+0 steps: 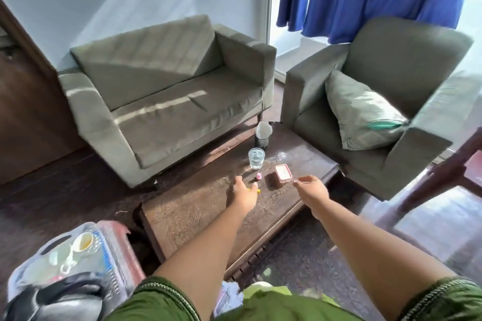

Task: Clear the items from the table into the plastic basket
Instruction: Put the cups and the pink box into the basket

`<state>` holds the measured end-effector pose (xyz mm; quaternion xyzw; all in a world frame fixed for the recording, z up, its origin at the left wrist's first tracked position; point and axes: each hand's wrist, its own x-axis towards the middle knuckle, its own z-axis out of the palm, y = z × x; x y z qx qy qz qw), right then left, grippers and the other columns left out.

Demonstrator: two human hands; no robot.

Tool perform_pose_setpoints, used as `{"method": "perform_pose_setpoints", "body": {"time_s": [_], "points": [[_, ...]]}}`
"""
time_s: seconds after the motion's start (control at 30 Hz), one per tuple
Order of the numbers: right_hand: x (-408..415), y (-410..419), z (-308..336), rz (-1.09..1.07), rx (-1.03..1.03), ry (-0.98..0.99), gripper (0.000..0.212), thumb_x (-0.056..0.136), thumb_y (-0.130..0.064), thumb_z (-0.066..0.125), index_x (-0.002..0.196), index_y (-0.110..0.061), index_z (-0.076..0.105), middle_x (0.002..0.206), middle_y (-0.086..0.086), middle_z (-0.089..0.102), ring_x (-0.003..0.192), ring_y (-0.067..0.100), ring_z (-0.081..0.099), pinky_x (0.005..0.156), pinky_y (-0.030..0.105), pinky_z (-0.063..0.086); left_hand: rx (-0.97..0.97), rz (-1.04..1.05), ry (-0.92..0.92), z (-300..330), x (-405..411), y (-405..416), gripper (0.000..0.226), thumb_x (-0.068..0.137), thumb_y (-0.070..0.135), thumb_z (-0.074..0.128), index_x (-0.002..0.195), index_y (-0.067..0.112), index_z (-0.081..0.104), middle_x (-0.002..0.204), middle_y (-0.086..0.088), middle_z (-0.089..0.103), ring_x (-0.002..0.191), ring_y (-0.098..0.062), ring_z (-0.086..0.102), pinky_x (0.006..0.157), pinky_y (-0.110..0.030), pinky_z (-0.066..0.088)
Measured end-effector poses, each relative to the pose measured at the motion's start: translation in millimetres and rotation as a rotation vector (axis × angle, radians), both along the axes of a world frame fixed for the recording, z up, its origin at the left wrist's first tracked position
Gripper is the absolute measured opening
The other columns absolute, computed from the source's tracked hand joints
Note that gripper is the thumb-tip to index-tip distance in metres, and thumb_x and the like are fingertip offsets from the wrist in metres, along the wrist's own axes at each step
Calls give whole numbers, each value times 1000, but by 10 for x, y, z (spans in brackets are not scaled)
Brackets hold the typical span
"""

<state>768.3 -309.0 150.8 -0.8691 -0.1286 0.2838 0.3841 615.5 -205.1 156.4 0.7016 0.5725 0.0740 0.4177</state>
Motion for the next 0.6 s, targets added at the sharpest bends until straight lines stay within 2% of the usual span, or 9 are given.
{"method": "perform_pose_setpoints", "body": {"time_s": [0.1, 0.17, 0.33, 0.43, 0.53, 0.6], "points": [[363, 127, -184, 3, -38, 19, 36, 88, -31, 66, 120, -14, 63, 118, 6, 67, 109, 24, 61, 90, 28, 46, -115, -6, -43, -158, 360, 115, 57, 95, 33, 52, 143, 10, 30, 145, -14, 43, 132, -30, 42, 108, -36, 35], [631, 315, -312, 39, -70, 22, 37, 89, -30, 64, 122, -13, 61, 120, 8, 66, 110, 25, 61, 93, 30, 46, -158, 15, -78, -254, 670, 296, 58, 95, 29, 54, 143, 9, 28, 145, -17, 41, 131, -31, 43, 108, -38, 37], [1264, 853, -660, 132, -148, 53, 41, 88, -28, 65, 126, -14, 58, 120, 8, 66, 104, 25, 65, 92, 37, 53, -220, 63, -56, -546, 1432, 775, 54, 92, 22, 58, 137, 2, 35, 129, -19, 53, 119, -33, 52, 100, -36, 44], [1618, 1159, -839, 230, -186, 34, 42, 89, -25, 65, 128, -15, 55, 125, 7, 63, 107, 24, 64, 91, 36, 53, -274, 18, 28, -894, 1822, 965, 61, 91, 29, 59, 141, 6, 32, 134, -17, 53, 123, -32, 52, 105, -36, 40], [1911, 1399, -1030, 356, -234, 6, 40, 92, -17, 58, 131, -16, 52, 133, 8, 55, 112, 22, 58, 79, 29, 52, -327, 42, 88, -1265, 2103, 1030, 59, 90, 33, 59, 138, 7, 36, 136, -15, 52, 124, -33, 51, 103, -35, 40], [2109, 1552, -1211, 442, -277, -14, 43, 91, -7, 49, 133, -16, 51, 136, 9, 52, 116, 23, 56, 85, 28, 49, -371, 74, 100, -1528, 2291, 1064, 55, 89, 33, 60, 133, 8, 40, 131, -15, 56, 118, -33, 55, 101, -36, 44]]}}
